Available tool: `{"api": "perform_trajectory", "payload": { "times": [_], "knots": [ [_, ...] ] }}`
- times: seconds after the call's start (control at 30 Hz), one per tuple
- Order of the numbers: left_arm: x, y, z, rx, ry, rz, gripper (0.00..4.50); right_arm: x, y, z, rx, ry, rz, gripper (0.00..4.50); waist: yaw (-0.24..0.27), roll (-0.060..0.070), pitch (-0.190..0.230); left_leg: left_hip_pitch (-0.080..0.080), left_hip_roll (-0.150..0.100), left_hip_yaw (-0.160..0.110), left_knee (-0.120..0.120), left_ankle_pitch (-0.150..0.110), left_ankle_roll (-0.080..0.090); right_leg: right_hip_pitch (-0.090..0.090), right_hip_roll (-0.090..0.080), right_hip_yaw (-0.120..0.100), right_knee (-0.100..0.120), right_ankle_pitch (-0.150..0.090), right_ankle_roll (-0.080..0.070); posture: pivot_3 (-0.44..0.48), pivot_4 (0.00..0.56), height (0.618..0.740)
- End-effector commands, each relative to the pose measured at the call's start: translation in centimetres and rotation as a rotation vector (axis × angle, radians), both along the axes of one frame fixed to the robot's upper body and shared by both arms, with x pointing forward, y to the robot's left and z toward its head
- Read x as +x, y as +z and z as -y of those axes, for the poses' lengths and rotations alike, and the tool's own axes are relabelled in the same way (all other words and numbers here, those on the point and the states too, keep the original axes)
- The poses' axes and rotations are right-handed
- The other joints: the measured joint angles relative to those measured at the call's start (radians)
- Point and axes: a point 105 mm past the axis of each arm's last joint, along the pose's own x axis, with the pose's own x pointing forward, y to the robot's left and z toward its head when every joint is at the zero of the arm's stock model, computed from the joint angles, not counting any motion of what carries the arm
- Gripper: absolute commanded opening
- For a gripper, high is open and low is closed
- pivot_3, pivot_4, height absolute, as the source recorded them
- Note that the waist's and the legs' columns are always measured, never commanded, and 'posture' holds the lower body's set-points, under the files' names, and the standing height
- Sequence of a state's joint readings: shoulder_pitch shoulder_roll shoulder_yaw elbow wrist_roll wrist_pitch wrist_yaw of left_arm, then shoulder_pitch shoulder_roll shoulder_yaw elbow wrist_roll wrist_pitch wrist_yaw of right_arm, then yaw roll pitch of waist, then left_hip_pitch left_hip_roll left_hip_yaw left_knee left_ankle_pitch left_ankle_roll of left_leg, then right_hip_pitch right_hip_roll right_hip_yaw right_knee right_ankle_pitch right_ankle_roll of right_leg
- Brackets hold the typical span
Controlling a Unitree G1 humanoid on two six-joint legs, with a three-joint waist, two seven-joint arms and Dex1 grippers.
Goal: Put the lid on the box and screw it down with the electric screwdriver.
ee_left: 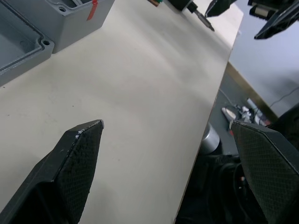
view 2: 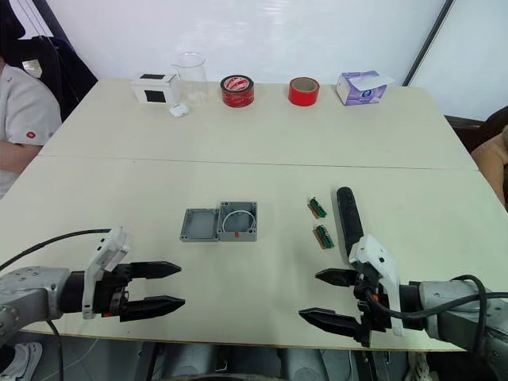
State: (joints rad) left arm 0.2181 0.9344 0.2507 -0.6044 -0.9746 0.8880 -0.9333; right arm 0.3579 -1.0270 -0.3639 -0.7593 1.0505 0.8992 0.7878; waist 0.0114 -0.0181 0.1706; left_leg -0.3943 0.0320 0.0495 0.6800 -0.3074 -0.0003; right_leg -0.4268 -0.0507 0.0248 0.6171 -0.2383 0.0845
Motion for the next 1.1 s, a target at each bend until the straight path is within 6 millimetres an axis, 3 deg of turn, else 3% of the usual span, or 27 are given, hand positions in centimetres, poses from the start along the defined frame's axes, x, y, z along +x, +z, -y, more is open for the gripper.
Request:
{"api": "perform_trajectory", "payload": {
  "times": [0.03,0.53,0.73,0.8,0.93,1.0,1.1],
  "knots": [
    [0.0,0.8,0.2,-0.02,-0.012,0.016,4.45,0.3,0.3,0.1,0.011,0.002,0.03,4.5,0.0,0.0,0.0,0.0,0.0,0.0,0.0,0.0,0.0,0.0,0.0,0.0,0.0,0.0,0.0,0.0,0.15,0.74],
    [0.2,1.3,-0.1,-0.023,-0.006,0.006,4.45,0.8,0.5,-1.1,0.064,0.01,0.059,4.5,0.0,0.0,0.0,0.0,0.0,0.0,0.0,0.0,0.0,0.0,0.0,0.0,0.001,0.0,0.0,0.0,0.15,0.74],
    [1.1,1.3,-0.5,0.006,0.044,0.054,4.45,1.4,0.2,-0.3,0.021,-0.023,0.076,4.5,0.0,0.0,0.0,0.001,0.0,0.0,0.001,0.0,0.0,0.0,0.001,0.0,0.002,0.0,0.0,0.0,0.15,0.74],
    [2.3,1.4,-1.0,0.055,0.069,0.031,4.45,2.0,0.5,-0.2,0.029,-0.075,0.056,4.5,0.001,0.0,0.0,0.001,0.0,0.0,0.001,0.0,0.0,0.001,0.001,0.0,0.002,0.0,0.0,0.0,0.15,0.74],
    [6.0,5.6,-0.3,0.169,-0.025,0.213,4.45,6.3,4.2,-1.0,0.043,-0.196,0.375,4.5,0.0,-0.003,-0.001,0.002,-0.001,-0.001,0.004,0.0,0.0,0.002,0.004,0.0,0.004,0.001,-0.002,0.0,0.15,0.74],
    [7.3,7.7,0.9,0.23,-0.109,0.319,4.45,6.8,5.1,-2.0,0.019,-0.165,0.45,4.5,0.002,-0.002,0.0,0.002,-0.002,-0.001,0.004,0.001,-0.001,0.001,0.004,0.0,0.004,0.002,-0.003,0.0,0.15,0.74],
    [8.5,8.3,1.6,0.467,-0.318,0.488,4.45,7.1,5.3,-3.3,0.008,-0.124,0.469,4.5,-0.003,-0.001,-0.001,0.001,-0.003,0.001,0.002,0.001,-0.001,0.002,0.005,0.001,0.002,0.002,-0.002,0.0,0.15,0.74]
  ]
}}
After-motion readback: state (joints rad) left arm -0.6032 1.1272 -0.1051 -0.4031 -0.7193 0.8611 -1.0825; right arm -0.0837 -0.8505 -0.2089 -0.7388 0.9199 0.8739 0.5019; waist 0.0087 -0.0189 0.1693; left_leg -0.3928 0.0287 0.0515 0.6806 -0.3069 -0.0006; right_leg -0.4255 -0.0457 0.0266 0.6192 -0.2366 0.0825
